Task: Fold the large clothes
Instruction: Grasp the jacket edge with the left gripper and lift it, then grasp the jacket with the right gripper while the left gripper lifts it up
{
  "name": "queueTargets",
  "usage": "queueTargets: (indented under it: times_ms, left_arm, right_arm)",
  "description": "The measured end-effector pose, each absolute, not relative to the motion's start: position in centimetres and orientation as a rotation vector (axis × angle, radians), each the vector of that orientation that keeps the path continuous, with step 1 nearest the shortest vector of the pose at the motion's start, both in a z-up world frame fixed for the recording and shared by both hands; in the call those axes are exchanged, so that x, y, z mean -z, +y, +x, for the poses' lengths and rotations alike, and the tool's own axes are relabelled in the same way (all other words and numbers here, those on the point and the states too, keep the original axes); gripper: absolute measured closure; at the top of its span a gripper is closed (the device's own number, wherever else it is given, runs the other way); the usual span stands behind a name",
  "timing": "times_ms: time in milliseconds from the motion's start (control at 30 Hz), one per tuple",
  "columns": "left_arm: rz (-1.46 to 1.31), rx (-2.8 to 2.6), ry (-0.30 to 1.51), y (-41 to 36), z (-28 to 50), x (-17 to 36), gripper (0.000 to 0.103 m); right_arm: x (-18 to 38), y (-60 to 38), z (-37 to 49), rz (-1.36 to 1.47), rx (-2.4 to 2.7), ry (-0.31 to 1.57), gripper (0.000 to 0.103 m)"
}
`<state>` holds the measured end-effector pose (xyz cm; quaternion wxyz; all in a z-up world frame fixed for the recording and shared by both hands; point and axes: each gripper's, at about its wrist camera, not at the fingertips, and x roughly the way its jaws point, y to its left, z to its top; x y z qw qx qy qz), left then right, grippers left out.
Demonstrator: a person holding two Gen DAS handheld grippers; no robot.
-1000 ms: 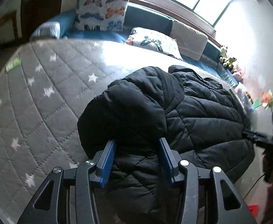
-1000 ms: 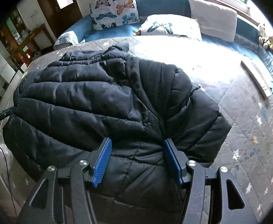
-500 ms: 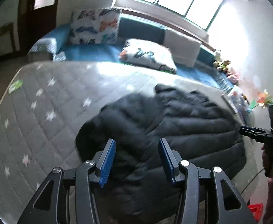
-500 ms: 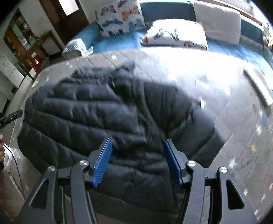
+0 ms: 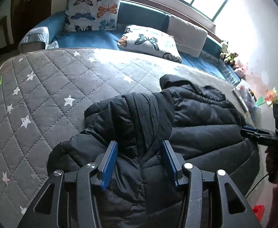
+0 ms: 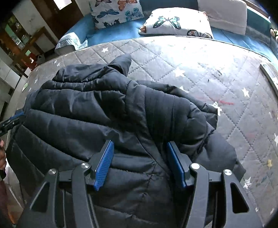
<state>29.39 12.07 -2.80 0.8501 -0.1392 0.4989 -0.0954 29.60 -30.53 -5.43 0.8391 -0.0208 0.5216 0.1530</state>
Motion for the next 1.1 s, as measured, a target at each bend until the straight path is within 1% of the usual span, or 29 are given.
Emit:
queueTargets:
  times_ms: [100, 133, 200, 267, 333, 400, 567, 800, 867, 1033, 1100]
  left_arm:
    - [-0.327, 0.215, 1.007, 13.0, 27.9, 0.9, 0.051]
    - [-0.335, 0.218, 0.987, 13.5, 27.2, 0.1, 0.048]
    - [-0.356, 0.200, 0.950, 14.6, 25.4, -1.3, 0.039]
    - [-0.384, 0.174, 0.946, 15.8, 24.0, -2.0, 0.020]
    - [-0.430, 0.156, 0.953, 17.0, 22.7, -2.1, 0.015]
    - [-0.477, 0.143, 0.963, 18.3, 21.5, -1.7, 0.014]
    - [-0.623, 0.142, 0.981, 20.6, 19.1, 0.9, 0.014]
    - [-0.705, 0.156, 0.995, 21.2, 18.7, 4.6, 0.014]
    - [-0.742, 0.164, 0.994, 21.5, 18.8, 5.6, 0.014]
    - [-0.854, 0.196, 1.016, 22.3, 19.2, 8.2, 0.013]
    - [-0.857, 0.197, 1.024, 22.3, 19.5, 8.8, 0.008]
  right_arm:
    - [3.5, -30.8, 28.1, -0.055, -0.321, 1.051, 0.040]
    - [2.8, -31.0, 27.5, -0.057, -0.314, 1.032, 0.040]
    - [1.4, -31.9, 25.8, -0.060, -0.308, 1.000, 0.039]
    - [0.6, -32.6, 24.8, -0.055, -0.306, 0.994, 0.033]
    - [-0.2, -34.1, 23.2, -0.030, -0.303, 0.986, 0.027]
    - [-0.1, -35.0, 22.4, 0.007, -0.310, 0.994, 0.025]
    - [2.3, -36.7, 20.9, 0.068, -0.300, 1.051, 0.024]
    - [7.0, -38.7, 21.5, 0.295, -0.367, 1.138, 0.023]
    - [7.6, -38.9, 21.9, 0.348, -0.393, 1.141, 0.021]
    - [8.8, -38.6, 23.3, 0.415, -0.443, 1.166, 0.012]
    - [9.2, -38.3, 24.0, 0.425, -0.452, 1.177, 0.008]
